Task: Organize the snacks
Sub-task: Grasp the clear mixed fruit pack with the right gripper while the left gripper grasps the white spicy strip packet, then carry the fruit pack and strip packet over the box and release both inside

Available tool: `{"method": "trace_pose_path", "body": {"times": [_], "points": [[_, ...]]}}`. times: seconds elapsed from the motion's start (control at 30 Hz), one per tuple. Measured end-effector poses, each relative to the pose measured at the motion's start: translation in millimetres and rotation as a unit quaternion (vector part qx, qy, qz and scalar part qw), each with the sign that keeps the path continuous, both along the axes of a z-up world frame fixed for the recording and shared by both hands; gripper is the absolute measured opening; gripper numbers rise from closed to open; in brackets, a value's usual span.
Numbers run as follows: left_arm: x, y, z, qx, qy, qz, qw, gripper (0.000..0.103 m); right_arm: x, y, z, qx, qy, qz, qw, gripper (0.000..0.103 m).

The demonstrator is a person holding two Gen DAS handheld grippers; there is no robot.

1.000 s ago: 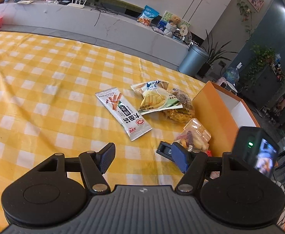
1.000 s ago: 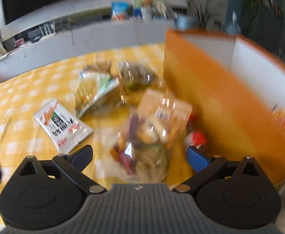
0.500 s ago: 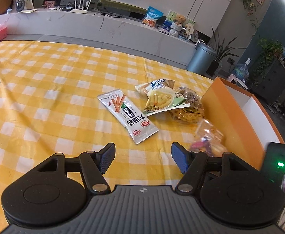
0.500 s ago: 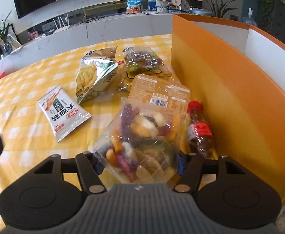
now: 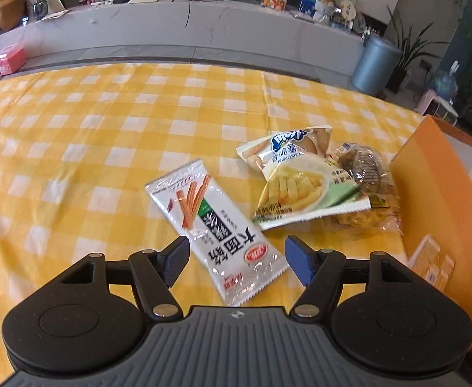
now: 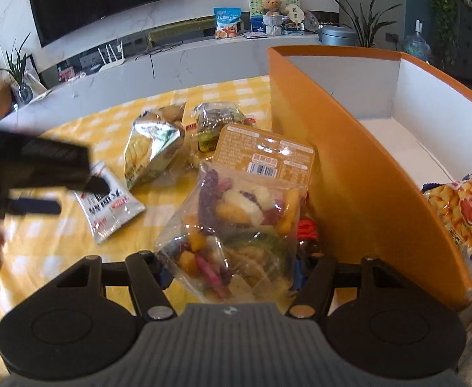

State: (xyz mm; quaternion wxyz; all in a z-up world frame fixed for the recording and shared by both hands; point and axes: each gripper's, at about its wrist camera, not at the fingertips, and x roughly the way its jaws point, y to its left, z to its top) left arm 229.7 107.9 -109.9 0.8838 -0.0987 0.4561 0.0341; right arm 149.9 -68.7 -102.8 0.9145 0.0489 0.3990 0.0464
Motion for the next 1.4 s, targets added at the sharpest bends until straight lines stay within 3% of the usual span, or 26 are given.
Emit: {"method": "trace_pose_path", "body": {"times": [0.17, 0.4, 0.47, 0.53, 0.63, 0.8, 0.9, 1.07, 1.13, 1.3, 1.37, 1.4], "points": [[29.4, -12.2, -18.2, 0.022, 0.049, -0.031, 0.9981, 0.085, 8.2, -9.9, -6.8, 0.049, 0.03, -0.012, 0.998, 0.063], [41.8, -32.9, -28.0, 0.108, 0.056, -0.038, 0.9918, 0.09, 8.5, -11.3, -7.6, 0.063, 0.033, -0.016, 0.997, 0.063], [39.5, -37.2, -28.5, 0.124, 0.059, -0.039, 0.9897, 0.081, 7.8, -11.2, -7.7, 0.062, 0.034, -0.017, 0.997, 0.063], [36.0, -36.4, -26.5, 0.133, 0.061, -0.027, 0.9888, 0.061, 8.6, -12.3, -8.3, 0.061, 0.034, -0.017, 0.997, 0.063], [28.2, -35.1, -24.3, 0.134, 0.061, -0.037, 0.9884, 0.047, 10.0, -12.9, -9.1, 0.058, 0.033, -0.016, 0.998, 0.063], [-1.1, -36.5, -25.6, 0.167, 0.067, -0.068, 0.9813, 0.034, 10.5, -12.4, -9.1, 0.055, 0.034, -0.016, 0.998, 0.063], [-12.0, -33.6, -25.1, 0.162, 0.071, -0.073, 0.9815, 0.03, 11.4, -10.8, -8.8, 0.051, 0.035, -0.014, 0.998, 0.062], [-29.3, -26.5, -23.7, 0.138, 0.069, -0.087, 0.9842, 0.03, 12.9, -14.7, -7.3, 0.066, 0.039, -0.017, 0.997, 0.062], [-35.9, -25.0, -23.8, 0.112, 0.07, -0.096, 0.9866, 0.03, 13.0, -14.5, -7.5, 0.065, 0.038, -0.017, 0.997, 0.062], [-41.7, -17.6, -7.7, 0.087, 0.012, -0.09, 0.9921, 0.031, 12.1, -13.8, -7.7, 0.065, 0.036, -0.023, 0.997, 0.062], [-35.7, -9.6, 2.8, 0.072, 0.0, -0.078, 0.9944, 0.048, 11.5, -13.3, -7.7, 0.063, 0.035, -0.023, 0.997, 0.062], [-31.0, -6.6, 4.9, 0.067, 0.003, -0.071, 0.9952, 0.068, 11.3, -12.9, -7.7, 0.063, 0.035, -0.023, 0.997, 0.062]]}}
